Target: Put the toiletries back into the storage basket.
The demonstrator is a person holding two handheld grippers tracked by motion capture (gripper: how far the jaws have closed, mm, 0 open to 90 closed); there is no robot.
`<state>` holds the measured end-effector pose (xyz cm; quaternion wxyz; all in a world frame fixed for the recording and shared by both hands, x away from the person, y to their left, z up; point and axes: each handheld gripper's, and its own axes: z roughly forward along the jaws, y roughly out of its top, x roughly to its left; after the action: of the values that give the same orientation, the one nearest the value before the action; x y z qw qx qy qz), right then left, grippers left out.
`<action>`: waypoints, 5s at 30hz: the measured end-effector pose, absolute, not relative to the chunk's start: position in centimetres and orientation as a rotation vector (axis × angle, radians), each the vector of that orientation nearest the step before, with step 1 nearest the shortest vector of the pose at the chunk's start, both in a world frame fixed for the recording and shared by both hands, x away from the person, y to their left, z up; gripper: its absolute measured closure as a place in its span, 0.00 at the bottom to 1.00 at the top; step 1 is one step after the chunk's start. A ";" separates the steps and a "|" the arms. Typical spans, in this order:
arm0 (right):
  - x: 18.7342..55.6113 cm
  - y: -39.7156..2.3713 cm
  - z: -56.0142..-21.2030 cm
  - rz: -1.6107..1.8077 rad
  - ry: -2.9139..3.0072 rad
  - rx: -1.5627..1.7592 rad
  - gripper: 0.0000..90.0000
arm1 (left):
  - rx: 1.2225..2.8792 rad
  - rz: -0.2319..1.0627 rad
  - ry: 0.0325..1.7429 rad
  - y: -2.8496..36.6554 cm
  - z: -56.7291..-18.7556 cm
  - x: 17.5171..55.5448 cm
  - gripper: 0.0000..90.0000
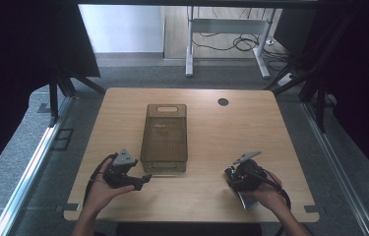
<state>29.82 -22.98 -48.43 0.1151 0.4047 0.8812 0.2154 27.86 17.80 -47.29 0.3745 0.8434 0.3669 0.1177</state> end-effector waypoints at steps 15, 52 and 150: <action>30.3 -22.6 -49.6 0.480 2.619 1.222 0.36 | 2.168 0.300 0.935 17.8 -47.4 27.9 0.25; 30.8 -23.3 -50.6 0.473 2.662 1.269 0.48 | 2.206 0.283 0.919 16.8 -47.9 27.9 0.25; 31.0 -23.3 -47.5 0.668 2.674 1.302 0.52 | 2.321 0.243 0.854 15.1 -49.4 28.0 0.22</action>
<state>30.99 -23.27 -47.53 0.0465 0.4266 0.8763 0.2189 28.02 15.08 -49.43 0.3227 0.8840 0.3253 0.0926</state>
